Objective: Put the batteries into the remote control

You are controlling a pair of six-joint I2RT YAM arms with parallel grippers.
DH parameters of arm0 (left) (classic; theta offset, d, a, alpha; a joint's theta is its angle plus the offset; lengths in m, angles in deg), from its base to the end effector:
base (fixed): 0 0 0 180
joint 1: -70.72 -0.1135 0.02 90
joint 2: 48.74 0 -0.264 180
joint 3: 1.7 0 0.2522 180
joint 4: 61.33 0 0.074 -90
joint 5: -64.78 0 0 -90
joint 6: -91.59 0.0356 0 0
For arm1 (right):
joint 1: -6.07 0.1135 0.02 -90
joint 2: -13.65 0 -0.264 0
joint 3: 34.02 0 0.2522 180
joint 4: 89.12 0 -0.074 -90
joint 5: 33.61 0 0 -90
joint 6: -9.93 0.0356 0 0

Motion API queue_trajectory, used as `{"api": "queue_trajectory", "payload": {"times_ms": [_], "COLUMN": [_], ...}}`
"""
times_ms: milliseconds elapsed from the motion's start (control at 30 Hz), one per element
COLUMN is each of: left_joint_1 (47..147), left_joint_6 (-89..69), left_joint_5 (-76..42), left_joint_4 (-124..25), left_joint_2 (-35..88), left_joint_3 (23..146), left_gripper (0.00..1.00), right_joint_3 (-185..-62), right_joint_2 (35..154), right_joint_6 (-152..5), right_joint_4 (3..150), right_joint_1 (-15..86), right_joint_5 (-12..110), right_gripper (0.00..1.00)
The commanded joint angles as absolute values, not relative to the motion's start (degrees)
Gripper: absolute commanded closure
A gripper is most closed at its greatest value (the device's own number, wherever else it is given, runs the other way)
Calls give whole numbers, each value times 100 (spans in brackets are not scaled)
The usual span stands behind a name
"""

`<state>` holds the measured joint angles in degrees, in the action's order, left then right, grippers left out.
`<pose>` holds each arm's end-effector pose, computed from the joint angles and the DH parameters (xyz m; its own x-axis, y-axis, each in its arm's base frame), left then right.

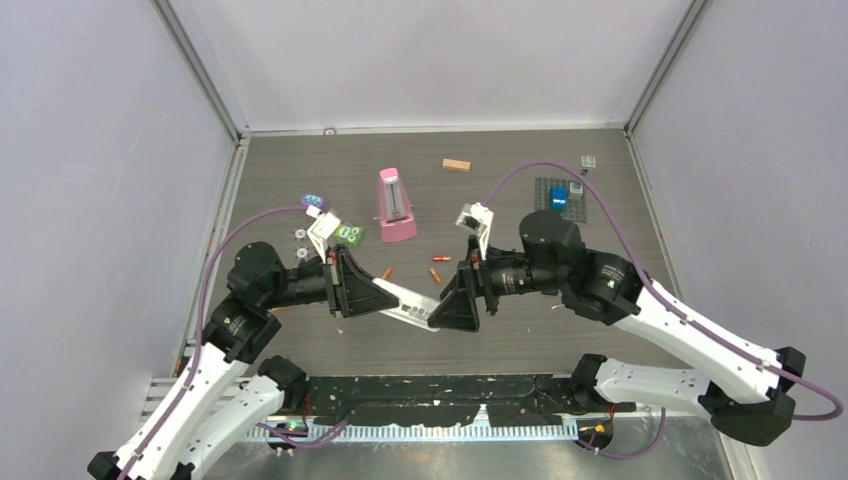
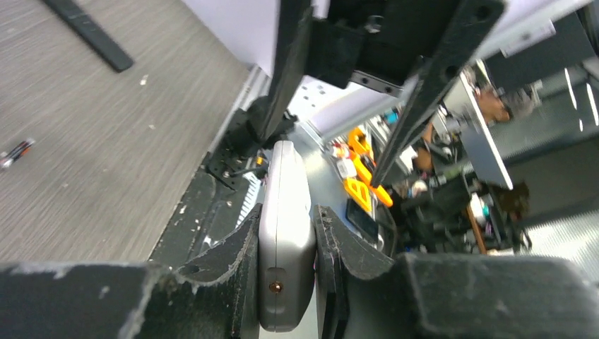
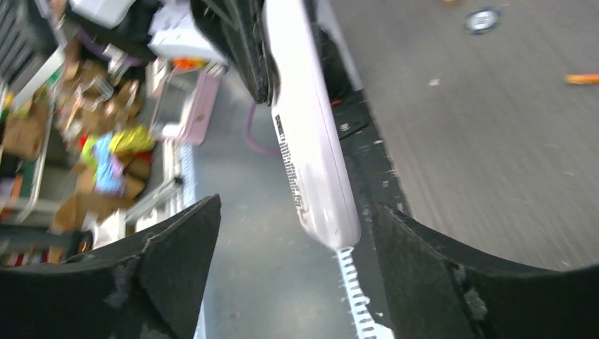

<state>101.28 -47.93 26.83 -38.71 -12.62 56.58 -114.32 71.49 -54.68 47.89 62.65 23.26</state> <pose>0.1030 -0.0934 0.3635 -0.7588 -0.0952 -0.6443 0.6385 0.0866 -0.7647 0.0993 0.1858 0.3969 -0.5951 -0.2498 -0.7638 -0.8033 0.1563 0.5747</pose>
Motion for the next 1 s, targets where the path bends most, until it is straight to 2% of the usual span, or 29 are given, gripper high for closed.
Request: {"api": "queue_trajectory", "payload": {"times_ms": [0, 67, 133, 267, 567, 633, 833, 933, 967], "left_joint_1": [10095, 10095, 10094, 10095, 10093, 10095, 10090, 10095, 10095], "left_joint_6": [-5110, -5250, -5558, -5802, -5812, -5740, -5604, -5567, -5548], "left_joint_5": [1452, 1015, 618, 156, -76, -106, -212, -267, -294], "left_joint_4": [-4097, -4287, -4788, -5591, -6856, -6926, -6850, -6710, -6671], "left_joint_2": [-1412, -1450, -1466, -1214, -459, -357, -76, 34, 61], "left_joint_3": [5097, 4777, 4329, 3540, 2473, 2327, 2038, 1964, 1944], "left_gripper": [100, 100, 100, 100, 100, 100, 100, 100, 100], "right_joint_3": [-10949, -10624, -10253, -9715, -9196, -9092, -8600, -8552, -8545], "right_joint_2": [6504, 6306, 6176, 6294, 7626, 7908, 8298, 8462, 8513], "right_joint_6": [-4872, -4489, -4065, -3513, -2615, -2491, -2153, -2142, -2126], "right_joint_4": [5051, 5202, 5638, 6106, 6829, 7042, 7819, 7925, 7959], "right_joint_1": [6046, 6040, 6039, 6086, 6636, 6774, 6899, 6900, 6896], "right_joint_5": [4131, 4679, 4992, 5403, 6277, 6384, 6743, 6802, 6782], "right_gripper": [14, 13, 16, 32, 36, 39, 61, 60, 56]}}
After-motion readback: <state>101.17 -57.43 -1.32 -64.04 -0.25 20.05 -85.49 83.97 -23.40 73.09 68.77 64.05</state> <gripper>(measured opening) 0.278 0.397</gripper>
